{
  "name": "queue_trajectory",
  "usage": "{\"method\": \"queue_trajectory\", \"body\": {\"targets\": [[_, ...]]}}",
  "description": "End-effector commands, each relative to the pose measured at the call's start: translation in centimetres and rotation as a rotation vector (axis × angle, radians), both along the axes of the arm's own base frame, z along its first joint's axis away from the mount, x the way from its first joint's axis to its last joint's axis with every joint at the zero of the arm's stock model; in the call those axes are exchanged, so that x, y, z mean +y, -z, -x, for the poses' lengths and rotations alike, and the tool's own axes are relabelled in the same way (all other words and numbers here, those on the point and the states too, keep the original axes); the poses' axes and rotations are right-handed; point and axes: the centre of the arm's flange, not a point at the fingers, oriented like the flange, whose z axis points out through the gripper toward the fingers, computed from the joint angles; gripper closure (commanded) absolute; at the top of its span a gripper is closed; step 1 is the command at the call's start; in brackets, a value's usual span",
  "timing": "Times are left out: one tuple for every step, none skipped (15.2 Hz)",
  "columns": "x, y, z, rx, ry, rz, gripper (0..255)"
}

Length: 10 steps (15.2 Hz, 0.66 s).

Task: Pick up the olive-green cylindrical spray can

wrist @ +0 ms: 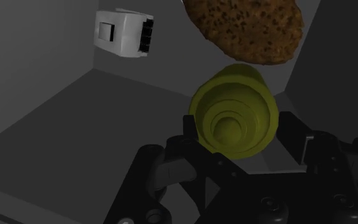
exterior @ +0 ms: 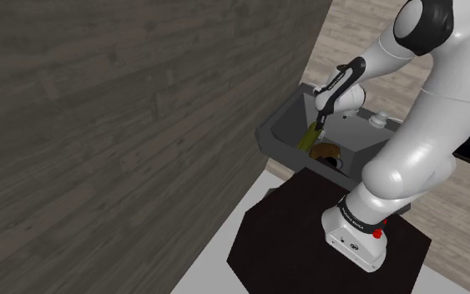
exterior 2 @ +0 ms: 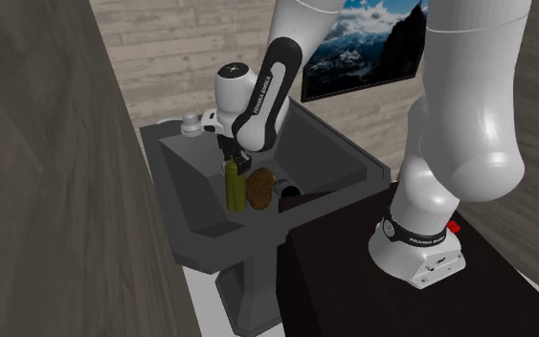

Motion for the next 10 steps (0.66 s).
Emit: {"method": "queue_trajectory", "body": {"targets": [[0.0, -1.0, -0.1, 0.000, 0.000, 0.000, 255], [0.0, -1.5, -0.1, 0.000, 0.000, 0.000, 255], [0.0, -2.1, -0.1, 0.000, 0.000, 0.000, 255], [0.0, -2.6, -0.1, 0.000, 0.000, 0.000, 255], [0.0, -3.1, -0.1, 0.000, 0.000, 0.000, 255], [0.0, -3.6, -0.1, 0.000, 0.000, 0.000, 255], [0.0, -4.2, -0.1, 0.000, 0.000, 0.000, 255], [0.0, -4.7, -0.1, 0.000, 0.000, 0.000, 255], [0.0, -4.8, -0.1, 0.000, 0.000, 0.000, 255], [0.0, -4.8, -0.1, 0.000, 0.000, 0.000, 255]]}}
